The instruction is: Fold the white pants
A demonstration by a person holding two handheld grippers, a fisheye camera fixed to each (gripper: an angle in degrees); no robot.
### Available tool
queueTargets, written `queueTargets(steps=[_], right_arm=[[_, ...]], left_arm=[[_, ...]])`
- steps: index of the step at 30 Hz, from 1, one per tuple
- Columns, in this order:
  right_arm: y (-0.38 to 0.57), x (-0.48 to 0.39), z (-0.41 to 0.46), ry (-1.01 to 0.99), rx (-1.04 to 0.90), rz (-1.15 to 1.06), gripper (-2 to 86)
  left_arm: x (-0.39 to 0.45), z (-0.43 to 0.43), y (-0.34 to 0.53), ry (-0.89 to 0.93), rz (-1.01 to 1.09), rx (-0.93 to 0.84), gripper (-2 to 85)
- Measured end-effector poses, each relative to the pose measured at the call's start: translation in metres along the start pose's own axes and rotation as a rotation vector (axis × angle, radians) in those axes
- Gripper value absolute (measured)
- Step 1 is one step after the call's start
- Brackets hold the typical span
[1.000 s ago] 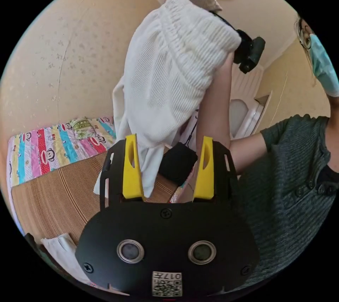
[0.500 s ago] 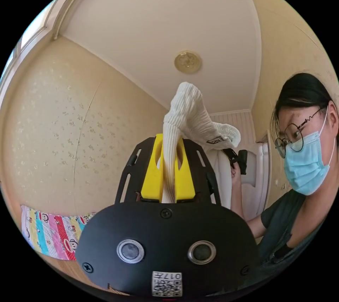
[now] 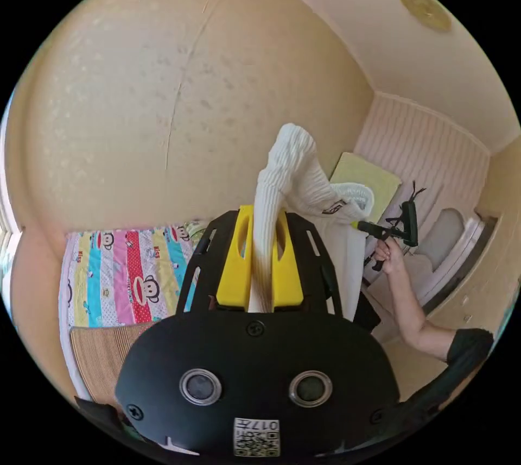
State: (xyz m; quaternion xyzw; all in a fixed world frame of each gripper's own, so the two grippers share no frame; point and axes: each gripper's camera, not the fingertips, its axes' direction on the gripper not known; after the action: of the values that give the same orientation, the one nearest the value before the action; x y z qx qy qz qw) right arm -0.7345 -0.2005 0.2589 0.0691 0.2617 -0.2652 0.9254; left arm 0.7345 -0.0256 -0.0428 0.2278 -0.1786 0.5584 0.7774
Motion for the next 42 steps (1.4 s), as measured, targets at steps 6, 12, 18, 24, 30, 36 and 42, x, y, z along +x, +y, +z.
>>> queueTargets(steps=[6, 12, 18, 24, 30, 36, 42], right_arm=[[0.15, 0.027, 0.212, -0.011, -0.311, -0.042, 5.3], [0.425, 0.06, 0.36, -0.236, -0.799, 0.101, 6.6], [0.575, 0.005, 0.406, -0.323, -0.97, 0.077, 9.3], [0.67, -0.038, 0.409, -0.238, -0.99, 0.185, 5.3], [0.747, -0.07, 0.33, -0.322, -1.02, 0.128, 3.7], [0.745, 0.017, 0.241, -0.173, -0.87, 0.348, 4.6], [0.722, 0.153, 0.189, 0.155, -0.634, 0.525, 9.5]], left_arm=[[-0.192, 0.116, 0.167, -0.154, -0.309, -0.285, 8.2], [-0.291, 0.174, 0.503, -0.148, -0.566, -0.686, 12.0], [-0.296, 0.168, 0.675, -0.14, -0.588, -0.814, 14.0], [-0.259, 0.17, 0.745, -0.096, -0.439, -0.931, 4.0], [-0.24, 0.094, 0.806, -0.076, -0.563, -0.907, 3.5], [-0.217, 0.02, 0.795, -0.302, -0.728, -0.666, 7.7], [-0.172, 0.146, 0.732, 0.099, -0.496, -0.601, 11.0]])
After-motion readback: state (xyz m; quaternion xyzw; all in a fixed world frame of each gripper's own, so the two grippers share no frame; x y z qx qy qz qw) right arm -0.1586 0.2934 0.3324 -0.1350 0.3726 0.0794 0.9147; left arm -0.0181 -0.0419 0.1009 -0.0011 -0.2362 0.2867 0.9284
